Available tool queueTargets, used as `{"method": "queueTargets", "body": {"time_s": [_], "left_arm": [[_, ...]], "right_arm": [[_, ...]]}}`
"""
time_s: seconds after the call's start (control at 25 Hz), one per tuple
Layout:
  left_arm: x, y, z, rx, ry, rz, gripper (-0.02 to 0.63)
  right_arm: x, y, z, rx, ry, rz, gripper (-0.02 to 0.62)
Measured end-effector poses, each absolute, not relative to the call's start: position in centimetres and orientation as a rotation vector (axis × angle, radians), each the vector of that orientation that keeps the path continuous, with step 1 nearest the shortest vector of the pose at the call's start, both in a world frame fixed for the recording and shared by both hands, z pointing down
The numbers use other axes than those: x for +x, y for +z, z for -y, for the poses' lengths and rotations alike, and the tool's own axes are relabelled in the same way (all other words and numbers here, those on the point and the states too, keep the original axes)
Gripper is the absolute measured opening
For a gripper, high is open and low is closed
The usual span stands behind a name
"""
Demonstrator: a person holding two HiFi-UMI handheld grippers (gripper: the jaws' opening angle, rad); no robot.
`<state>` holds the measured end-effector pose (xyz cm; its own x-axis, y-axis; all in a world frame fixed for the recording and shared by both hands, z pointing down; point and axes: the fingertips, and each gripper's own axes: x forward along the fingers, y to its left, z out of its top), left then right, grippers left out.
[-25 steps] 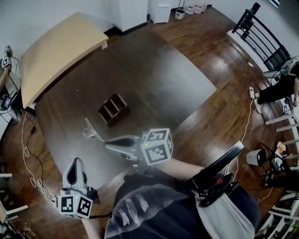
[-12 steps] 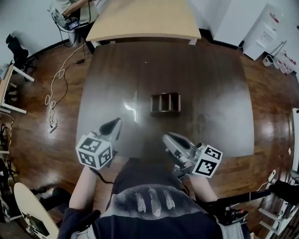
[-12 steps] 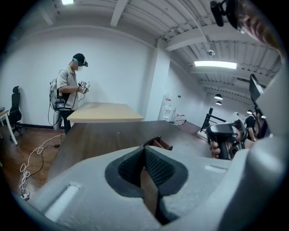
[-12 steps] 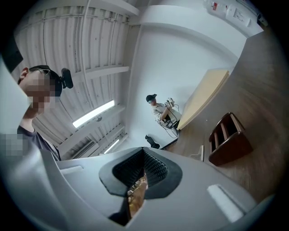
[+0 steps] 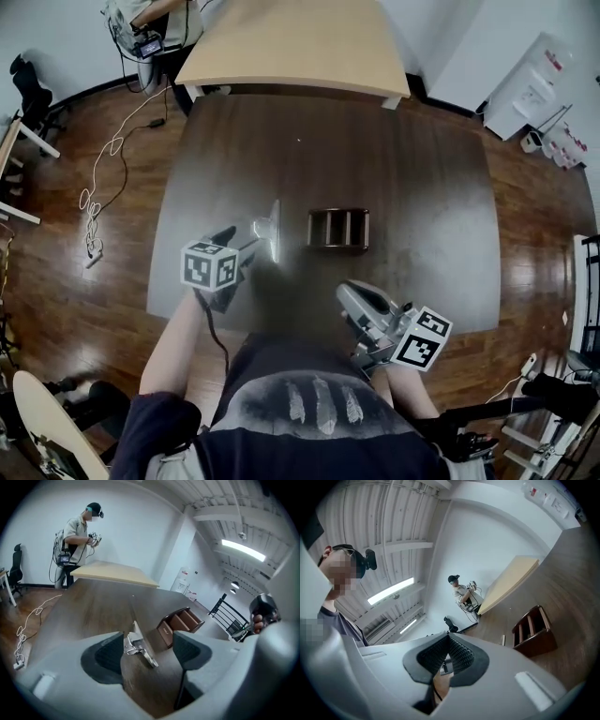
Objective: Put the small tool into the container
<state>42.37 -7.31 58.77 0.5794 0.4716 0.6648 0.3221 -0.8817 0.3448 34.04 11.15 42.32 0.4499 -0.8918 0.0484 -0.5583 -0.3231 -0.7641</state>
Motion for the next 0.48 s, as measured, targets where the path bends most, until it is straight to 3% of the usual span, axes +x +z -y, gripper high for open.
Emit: {"method": "queueTargets", "body": {"time_s": [0.48], "left_arm": [[45.8, 65.5, 6.7, 2.365, 1.27, -0.759, 0.322]], "right_arm": [[34.9, 42.7, -7.5, -2.129, -0.769, -1.176, 0.002]]}}
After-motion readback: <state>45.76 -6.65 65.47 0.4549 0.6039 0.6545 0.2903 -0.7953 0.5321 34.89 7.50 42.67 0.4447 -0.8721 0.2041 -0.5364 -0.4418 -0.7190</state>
